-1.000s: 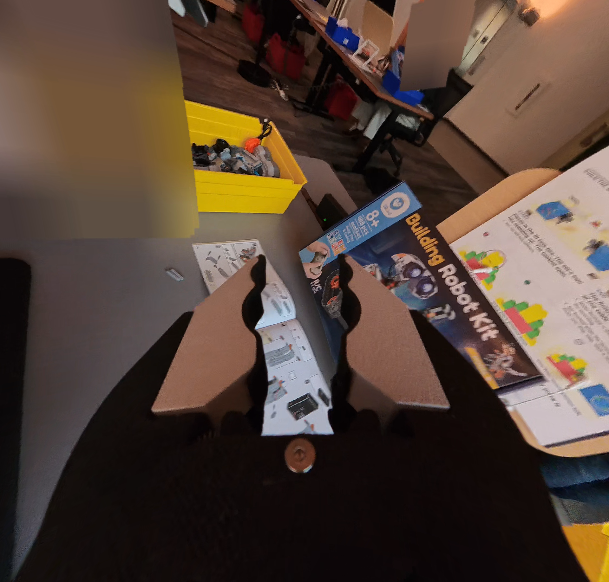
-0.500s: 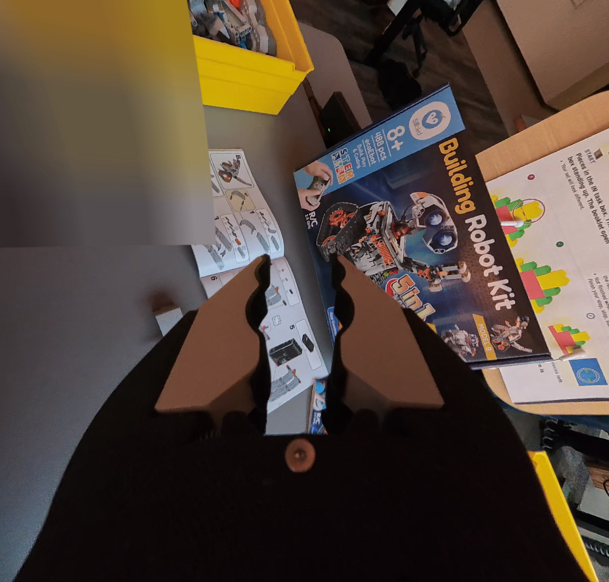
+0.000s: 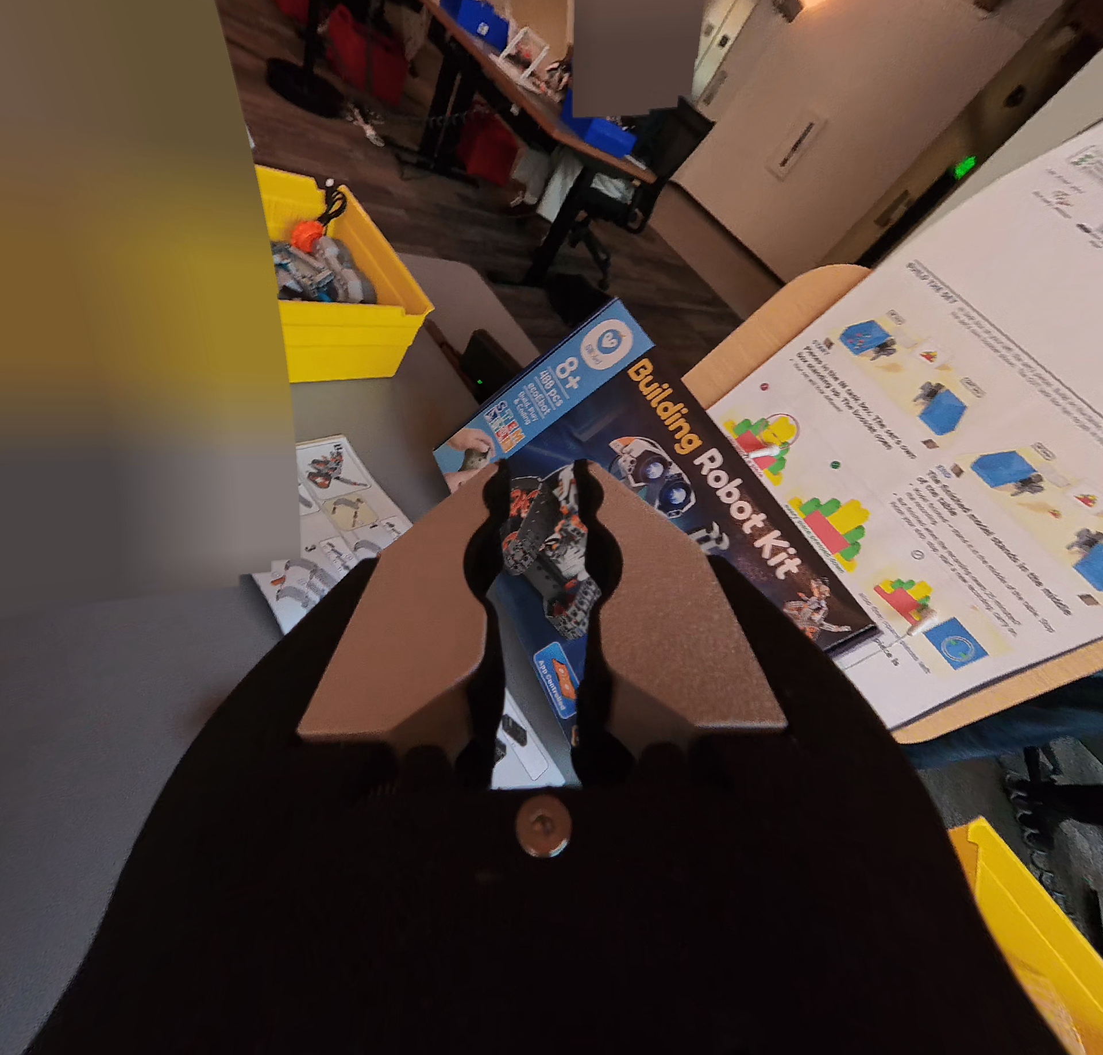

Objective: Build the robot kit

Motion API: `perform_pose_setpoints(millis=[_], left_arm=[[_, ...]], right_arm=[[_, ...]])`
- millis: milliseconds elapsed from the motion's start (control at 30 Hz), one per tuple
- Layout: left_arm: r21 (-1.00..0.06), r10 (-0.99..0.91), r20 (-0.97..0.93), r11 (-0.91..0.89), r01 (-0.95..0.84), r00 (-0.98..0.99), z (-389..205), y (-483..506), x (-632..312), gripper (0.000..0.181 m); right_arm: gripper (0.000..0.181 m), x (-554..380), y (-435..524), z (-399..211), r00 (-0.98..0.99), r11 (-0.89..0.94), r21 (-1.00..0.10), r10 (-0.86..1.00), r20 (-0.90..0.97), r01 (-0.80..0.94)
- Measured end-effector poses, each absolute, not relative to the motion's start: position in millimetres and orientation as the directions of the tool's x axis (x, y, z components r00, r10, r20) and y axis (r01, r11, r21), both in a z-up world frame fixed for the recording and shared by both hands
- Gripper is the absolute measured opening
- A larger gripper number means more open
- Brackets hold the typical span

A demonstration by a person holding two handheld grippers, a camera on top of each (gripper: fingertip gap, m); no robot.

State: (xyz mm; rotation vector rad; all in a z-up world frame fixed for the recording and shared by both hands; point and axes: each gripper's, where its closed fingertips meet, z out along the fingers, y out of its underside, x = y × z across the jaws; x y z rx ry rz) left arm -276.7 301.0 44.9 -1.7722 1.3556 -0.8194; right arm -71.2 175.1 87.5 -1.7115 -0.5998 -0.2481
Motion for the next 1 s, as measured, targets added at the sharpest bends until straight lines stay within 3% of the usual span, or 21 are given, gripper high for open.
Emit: perform_pose_setpoints(millis=[400, 767, 900, 1000], left_arm=[[-0.861, -0.974, 0.027, -0.136, -0.489, 0.225, 50, 296, -280, 0.022], [-0.851, -0.969, 0.020, -0.145, -0.504, 0.246, 48, 300, -288, 0.023], [-0.820, -0.925, -0.054, -0.174, -0.546, 0.376, 38, 330, -311, 0.024], [-0.749, -0.858, -0.063, -0.297, -0.592, 0.510, 14, 363, -345, 0.021]], right_arm=[[0.022, -50, 156, 136, 0.923, 0.077, -0.931, 0.125, 0.365, 0.357], [0.022, -51, 149, 140, 0.899, 0.040, -0.903, 0.080, 0.430, 0.429], [0.022, -51, 149, 141, 0.905, 0.051, -0.910, 0.093, 0.415, 0.412], [0.022, -50, 153, 136, 0.911, 0.042, -0.918, 0.111, 0.397, 0.395]])
